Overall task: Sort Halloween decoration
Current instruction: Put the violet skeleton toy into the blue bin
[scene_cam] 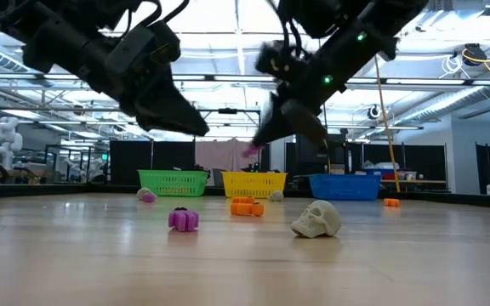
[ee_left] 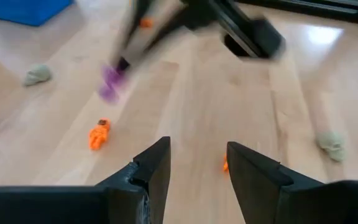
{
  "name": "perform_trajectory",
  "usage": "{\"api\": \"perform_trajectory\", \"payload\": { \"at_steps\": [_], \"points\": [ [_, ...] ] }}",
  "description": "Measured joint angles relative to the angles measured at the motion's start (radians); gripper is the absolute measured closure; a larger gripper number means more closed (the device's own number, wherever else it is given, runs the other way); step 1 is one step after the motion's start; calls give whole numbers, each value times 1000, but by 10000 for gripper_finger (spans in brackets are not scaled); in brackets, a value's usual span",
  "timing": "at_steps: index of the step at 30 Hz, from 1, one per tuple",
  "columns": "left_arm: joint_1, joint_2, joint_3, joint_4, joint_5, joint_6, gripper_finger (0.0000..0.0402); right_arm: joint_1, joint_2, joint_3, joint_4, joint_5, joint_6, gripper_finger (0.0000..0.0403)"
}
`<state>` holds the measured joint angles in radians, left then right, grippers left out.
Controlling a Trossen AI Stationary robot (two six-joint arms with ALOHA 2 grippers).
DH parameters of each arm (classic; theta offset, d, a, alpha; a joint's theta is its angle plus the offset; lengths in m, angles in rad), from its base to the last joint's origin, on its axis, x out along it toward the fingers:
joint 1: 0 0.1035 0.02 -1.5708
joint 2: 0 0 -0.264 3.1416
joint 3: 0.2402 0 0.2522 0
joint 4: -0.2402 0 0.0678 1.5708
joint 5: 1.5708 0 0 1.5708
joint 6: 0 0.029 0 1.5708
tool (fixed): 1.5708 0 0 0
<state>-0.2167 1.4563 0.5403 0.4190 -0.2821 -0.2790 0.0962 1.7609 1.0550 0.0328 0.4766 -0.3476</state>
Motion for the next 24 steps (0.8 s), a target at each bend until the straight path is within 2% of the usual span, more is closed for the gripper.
{"api": "perform_trajectory", "payload": {
  "at_steps": [5,11,18,21,24],
  "points": [
    [-4,0,-78,98,-27,-42,239,-166,-93,0,-192,64,70,403],
    [-4,1,-168,211,-28,-95,239,-441,-188,0,-336,61,191,403],
    [-4,1,-193,227,-27,-108,239,-757,-171,0,-349,-168,247,403],
    [-4,1,-193,227,-16,-108,239,-843,-131,0,-340,-220,249,403],
    [-4,1,-193,226,-15,-108,239,-897,-91,0,-335,-226,248,403]
  ]
}}
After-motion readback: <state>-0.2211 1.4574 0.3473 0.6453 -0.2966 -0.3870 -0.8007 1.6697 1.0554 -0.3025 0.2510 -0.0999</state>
